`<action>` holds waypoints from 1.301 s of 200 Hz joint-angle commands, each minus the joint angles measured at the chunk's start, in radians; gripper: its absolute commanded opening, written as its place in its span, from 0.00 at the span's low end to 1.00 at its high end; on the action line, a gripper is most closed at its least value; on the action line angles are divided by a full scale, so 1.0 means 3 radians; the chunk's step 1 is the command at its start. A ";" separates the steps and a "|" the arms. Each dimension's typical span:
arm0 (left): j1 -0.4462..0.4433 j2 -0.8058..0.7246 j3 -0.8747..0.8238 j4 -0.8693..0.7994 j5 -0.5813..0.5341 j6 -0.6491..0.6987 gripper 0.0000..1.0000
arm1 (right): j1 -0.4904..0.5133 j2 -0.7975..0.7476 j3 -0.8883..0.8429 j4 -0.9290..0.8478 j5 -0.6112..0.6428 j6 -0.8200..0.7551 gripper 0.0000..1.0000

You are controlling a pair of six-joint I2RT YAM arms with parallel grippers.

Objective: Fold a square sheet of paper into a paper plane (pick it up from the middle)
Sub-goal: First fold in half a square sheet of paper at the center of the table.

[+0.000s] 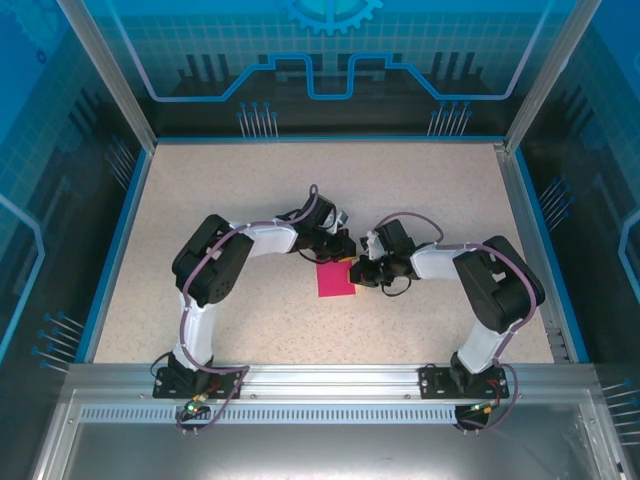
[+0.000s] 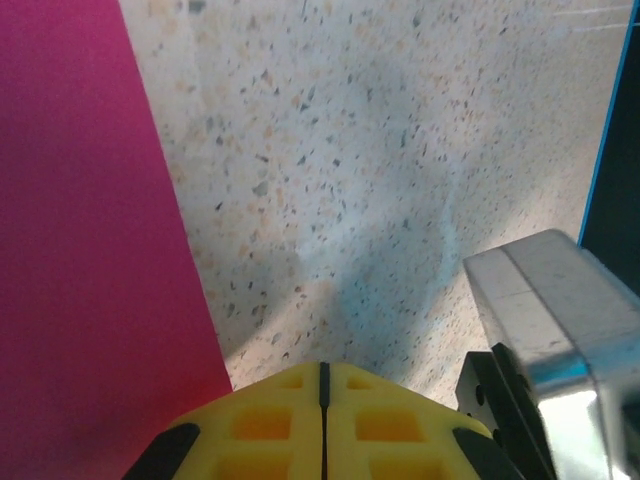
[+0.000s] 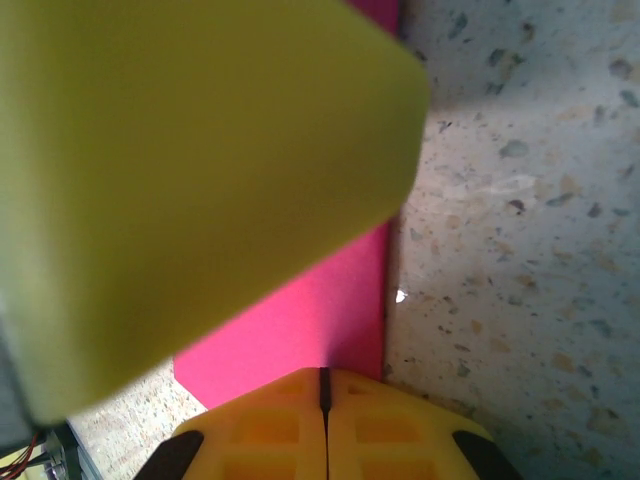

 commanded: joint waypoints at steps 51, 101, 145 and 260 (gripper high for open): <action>-0.0021 0.0107 0.0081 -0.0356 -0.0215 0.0142 0.08 | 0.0018 0.0113 -0.0002 -0.0319 0.0221 -0.0071 0.06; -0.0019 0.0206 0.0170 -0.0288 -0.0119 0.0129 0.08 | 0.0015 0.0139 0.0011 -0.0350 0.0205 -0.0097 0.06; -0.0008 0.0213 0.0167 -0.0279 -0.0249 0.0089 0.08 | 0.0021 0.0159 0.0007 -0.0394 0.0240 -0.0117 0.06; 0.0168 0.0365 0.0437 -0.0321 -0.0520 0.0008 0.09 | 0.0033 0.0149 -0.0147 -0.0656 0.0260 -0.0278 0.06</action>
